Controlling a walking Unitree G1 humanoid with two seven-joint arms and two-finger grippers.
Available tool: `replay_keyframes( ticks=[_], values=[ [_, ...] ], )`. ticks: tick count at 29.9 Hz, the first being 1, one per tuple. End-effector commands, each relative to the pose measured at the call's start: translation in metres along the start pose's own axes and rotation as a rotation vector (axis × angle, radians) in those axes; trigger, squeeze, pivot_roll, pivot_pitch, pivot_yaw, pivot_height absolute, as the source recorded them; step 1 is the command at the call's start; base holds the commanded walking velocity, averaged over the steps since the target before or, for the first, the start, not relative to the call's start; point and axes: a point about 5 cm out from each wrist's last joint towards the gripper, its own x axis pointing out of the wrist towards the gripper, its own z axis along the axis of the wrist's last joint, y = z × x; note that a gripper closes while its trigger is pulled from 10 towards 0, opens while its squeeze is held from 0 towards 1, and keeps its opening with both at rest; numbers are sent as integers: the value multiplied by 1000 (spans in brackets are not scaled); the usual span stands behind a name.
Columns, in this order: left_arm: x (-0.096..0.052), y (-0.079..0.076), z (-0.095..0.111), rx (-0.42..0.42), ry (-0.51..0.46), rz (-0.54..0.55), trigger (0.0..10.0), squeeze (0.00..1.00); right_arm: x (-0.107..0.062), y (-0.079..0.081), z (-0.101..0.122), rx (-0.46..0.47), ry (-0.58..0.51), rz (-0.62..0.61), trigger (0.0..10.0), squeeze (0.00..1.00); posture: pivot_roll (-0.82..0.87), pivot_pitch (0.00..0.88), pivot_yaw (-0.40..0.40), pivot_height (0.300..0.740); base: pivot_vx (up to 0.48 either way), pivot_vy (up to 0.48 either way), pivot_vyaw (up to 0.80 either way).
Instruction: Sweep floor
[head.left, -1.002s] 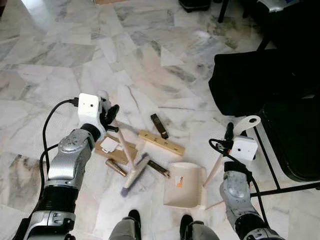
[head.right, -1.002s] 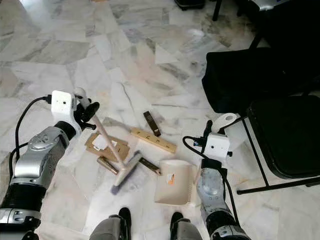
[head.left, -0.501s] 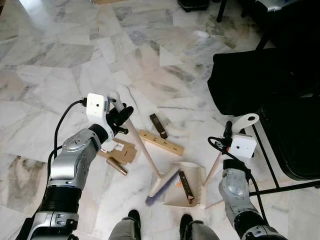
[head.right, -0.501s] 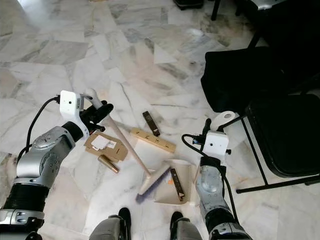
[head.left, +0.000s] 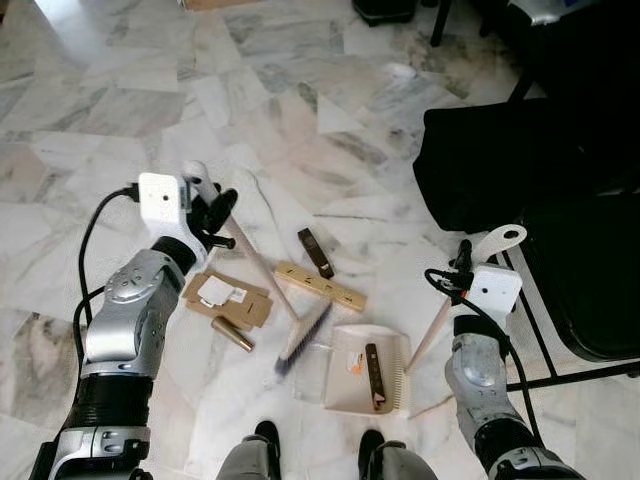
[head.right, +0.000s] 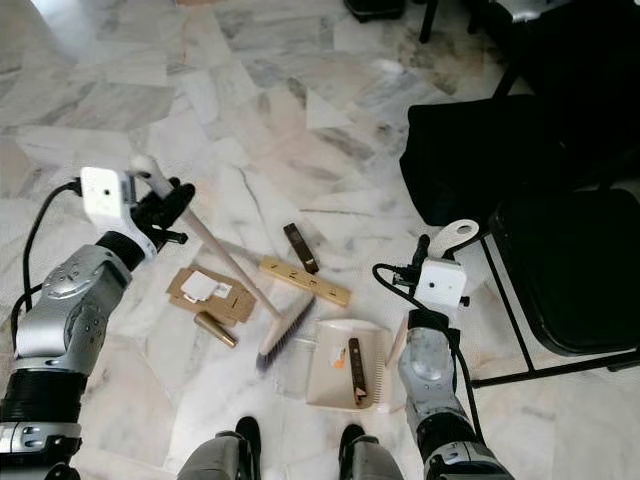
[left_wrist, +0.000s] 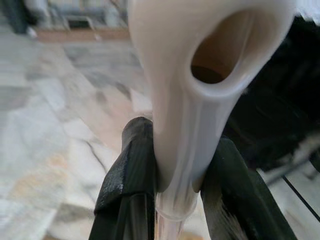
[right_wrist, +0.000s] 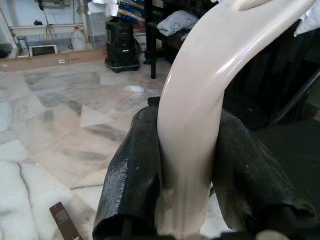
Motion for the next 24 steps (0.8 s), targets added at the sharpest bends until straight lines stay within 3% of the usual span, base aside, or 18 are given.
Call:
replay_keyframes(
  ticks=[1,14,24],
  values=[
    [-1,4,9,26,-59,27,10000,0,-14,-16,-23,-29,125,-47,10000,0,141,172,35,740,0,0,0],
    [9,1,6,51,-105,59,10000,0,-6,-23,-11,21,59,-85,10000,0,93,78,27,740,0,0,0],
    [13,-7,-2,55,-110,44,10000,0,11,-22,17,74,-70,-97,10000,0,66,20,24,740,0,0,0]
  ],
)
